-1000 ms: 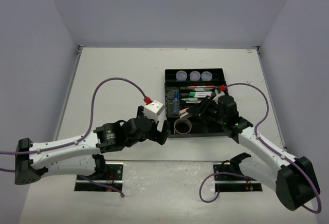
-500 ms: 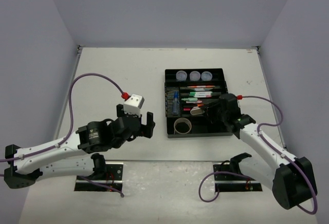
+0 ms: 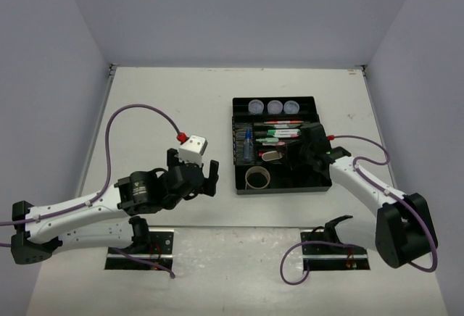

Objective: Sort the stationery into containers
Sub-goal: Place the stapler in the storage box.

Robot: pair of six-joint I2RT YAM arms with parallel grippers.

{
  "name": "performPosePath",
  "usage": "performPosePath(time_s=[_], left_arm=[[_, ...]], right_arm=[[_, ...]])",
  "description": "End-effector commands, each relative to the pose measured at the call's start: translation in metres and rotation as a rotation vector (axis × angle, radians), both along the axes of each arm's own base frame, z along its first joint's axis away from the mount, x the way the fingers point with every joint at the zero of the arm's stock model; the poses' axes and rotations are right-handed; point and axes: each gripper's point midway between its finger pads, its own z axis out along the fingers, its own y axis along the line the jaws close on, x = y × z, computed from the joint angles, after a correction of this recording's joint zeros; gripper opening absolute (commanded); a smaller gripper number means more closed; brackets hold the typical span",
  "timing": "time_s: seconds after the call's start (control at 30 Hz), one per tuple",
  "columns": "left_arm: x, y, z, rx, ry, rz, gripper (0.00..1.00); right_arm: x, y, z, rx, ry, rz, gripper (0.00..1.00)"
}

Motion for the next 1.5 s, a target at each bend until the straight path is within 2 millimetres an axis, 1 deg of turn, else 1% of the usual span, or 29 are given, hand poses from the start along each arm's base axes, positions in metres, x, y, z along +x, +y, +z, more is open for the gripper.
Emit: performPosePath(time_s=[0.0,0.03,0.1,0.3,0.37,0.4,0.43,0.57,0.7,0.73,0.8,0.87,0.9,0.97,1.17,1.2,1.3,1.37,1.4,1.43,1.47], left_arm=[[0.005,0.006,0.011,-0.034,-0.046,0.031,1.00],[0.005,0.007,0.012,-0.037,-0.050,0.030,1.00],[0.006,0.007,0.013,-0.038,-0.055,0.032,1.00],[0.006,0.005,0.015,-0.040,-0.056,0.022,1.00],[0.005,0.005,0.015,-0.041,-0.055,0.019,1.00],[0.005,0.005,0.015,-0.043,-0.053,0.018,1.00],[0.004,0.005,0.015,-0.046,-0.052,0.017,1.00],[0.002,0.006,0.013,-0.060,-0.051,0.011,1.00],[0.001,0.006,0.013,-0.065,-0.048,0.005,1.00],[0.001,0.006,0.013,-0.066,-0.048,0.004,1.00],[0.001,0.006,0.014,-0.070,-0.049,0.004,1.00],[0.001,0.006,0.015,-0.072,-0.051,0.001,1.00],[0.001,0.006,0.015,-0.072,-0.051,0.001,1.00],[0.001,0.007,0.015,-0.068,-0.052,0.002,1.00],[0.002,0.007,0.015,-0.066,-0.055,0.007,1.00],[0.002,0.007,0.015,-0.065,-0.054,0.008,1.00],[0.003,0.008,0.015,-0.064,-0.058,0.017,1.00],[0.006,0.011,0.015,-0.058,-0.063,0.047,1.00],[0.006,0.013,0.014,-0.050,-0.061,0.050,1.00],[0.009,0.020,0.011,-0.027,-0.063,0.093,1.00],[0.015,0.029,0.010,-0.016,-0.061,0.164,1.00]], right_arm=[[0.002,-0.003,0.019,0.025,-0.024,-0.051,0.00],[0.001,-0.004,0.021,0.032,-0.032,-0.055,0.00],[-0.001,-0.002,0.017,0.042,-0.029,-0.052,0.00],[-0.004,0.011,0.004,0.086,0.006,-0.001,0.00],[-0.007,0.011,-0.001,0.082,0.017,-0.002,0.01],[-0.009,0.011,-0.003,0.080,0.021,-0.006,0.06],[-0.009,0.011,-0.005,0.078,0.022,-0.008,0.09],[-0.010,0.009,-0.009,0.077,0.009,-0.018,0.13],[-0.007,0.010,-0.011,0.071,0.011,-0.010,0.26],[-0.006,0.011,-0.011,0.074,0.012,-0.006,0.28],[-0.005,0.012,-0.011,0.078,0.005,-0.004,0.29],[-0.002,0.013,-0.007,0.080,-0.010,-0.003,0.31],[-0.002,0.014,-0.005,0.084,-0.014,0.002,0.34],[-0.002,0.017,0.000,0.090,-0.021,0.017,0.43],[-0.003,0.017,0.014,0.094,-0.052,0.023,0.58],[-0.004,0.016,0.015,0.091,-0.054,0.024,0.59],[-0.005,0.014,0.023,0.087,-0.080,0.025,0.59],[-0.003,0.008,0.043,0.056,-0.149,0.031,0.59],[0.001,0.006,0.048,0.044,-0.171,0.021,0.59],[0.000,0.002,0.061,0.003,-0.227,0.050,0.60],[0.002,-0.004,0.079,-0.064,-0.315,0.093,0.63]])
